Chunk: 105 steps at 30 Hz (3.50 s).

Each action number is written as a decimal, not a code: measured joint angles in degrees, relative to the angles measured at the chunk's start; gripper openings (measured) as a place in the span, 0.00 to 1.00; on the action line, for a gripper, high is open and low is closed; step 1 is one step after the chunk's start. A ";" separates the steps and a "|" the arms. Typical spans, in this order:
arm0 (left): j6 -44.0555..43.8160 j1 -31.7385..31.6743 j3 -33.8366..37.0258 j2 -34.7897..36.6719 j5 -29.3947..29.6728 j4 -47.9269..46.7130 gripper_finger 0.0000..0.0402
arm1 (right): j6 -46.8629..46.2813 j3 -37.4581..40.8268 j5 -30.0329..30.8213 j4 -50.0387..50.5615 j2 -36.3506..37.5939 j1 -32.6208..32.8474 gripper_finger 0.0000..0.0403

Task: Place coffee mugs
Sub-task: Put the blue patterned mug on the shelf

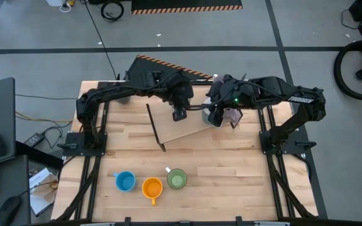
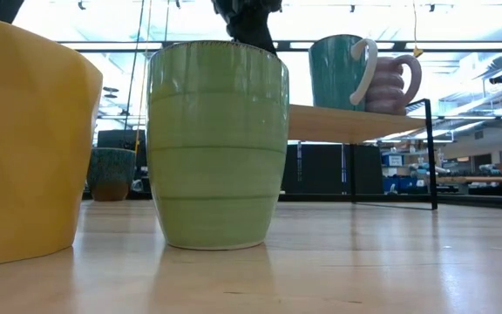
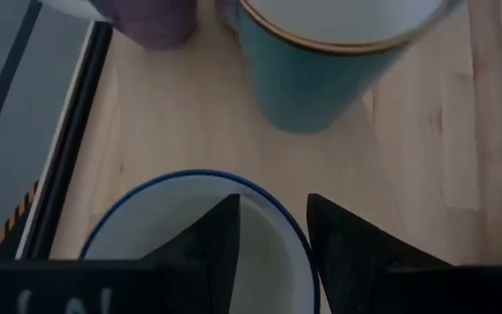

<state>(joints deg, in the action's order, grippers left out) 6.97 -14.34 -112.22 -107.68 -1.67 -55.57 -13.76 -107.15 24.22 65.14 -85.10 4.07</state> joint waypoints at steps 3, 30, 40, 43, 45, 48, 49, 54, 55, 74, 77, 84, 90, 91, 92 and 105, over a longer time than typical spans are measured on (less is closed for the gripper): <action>0.19 -0.86 -0.02 -0.99 -0.02 1.32 0.35 | 0.06 0.00 0.01 0.04 0.00 0.03 0.50; 1.15 -2.42 0.04 -3.67 -3.19 14.53 0.35 | -0.04 0.00 0.34 0.07 0.00 0.11 0.50; -0.62 -3.20 0.04 -2.42 -3.13 14.22 0.35 | -0.64 0.00 0.35 0.06 0.00 0.10 0.50; -0.67 -3.65 -0.32 -0.72 -3.26 12.88 0.35 | -0.66 0.00 0.36 0.07 0.00 0.10 0.50; -0.75 -4.16 -0.99 0.53 -3.17 11.27 0.35 | -0.66 0.00 0.36 0.09 0.00 0.10 0.50; -0.49 -5.53 -2.06 2.17 -3.07 7.12 0.35 | -0.66 0.00 0.36 0.07 0.00 0.10 0.50; -0.18 -5.98 -2.20 2.52 -3.03 6.01 0.35 | -0.64 0.00 0.36 0.08 0.00 0.10 0.50; 2.68 -8.73 -2.36 4.69 -2.60 -1.48 0.35 | -0.59 0.00 0.73 0.11 0.00 0.12 0.50; 3.71 -9.34 -2.36 4.72 -2.64 -3.78 0.35 | -0.38 0.00 1.21 0.13 0.00 0.12 0.50; 11.63 -10.49 13.31 4.59 -4.08 -0.83 0.50 | 0.24 0.00 1.71 0.00 0.00 -0.55 0.50; 10.98 -9.94 14.36 4.59 -4.53 0.93 0.51 | 0.24 0.00 1.69 -0.51 0.00 -0.54 0.50; 8.64 -9.81 15.23 4.41 -7.21 6.13 0.52 | 0.22 0.00 1.69 -0.85 0.00 -0.55 0.50; 6.88 -9.47 15.26 3.45 -7.98 8.74 0.52 | -0.19 0.00 1.69 -0.85 0.00 -0.56 0.50; 6.89 -9.45 15.27 3.43 -8.05 8.72 0.52 | -0.21 0.00 1.69 -0.85 0.00 -0.55 0.50; 6.89 -9.34 15.26 3.26 -8.08 9.24 0.52 | -0.22 0.00 1.69 -0.85 0.00 -0.54 0.50; 7.24 -7.92 15.23 0.98 -8.50 14.48 0.52 | -1.09 0.00 2.09 -0.85 0.00 -0.54 0.50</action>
<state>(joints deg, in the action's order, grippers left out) 14.21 -22.26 -96.99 -106.70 -10.17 -41.09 -14.85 -107.15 26.30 64.29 -85.10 3.53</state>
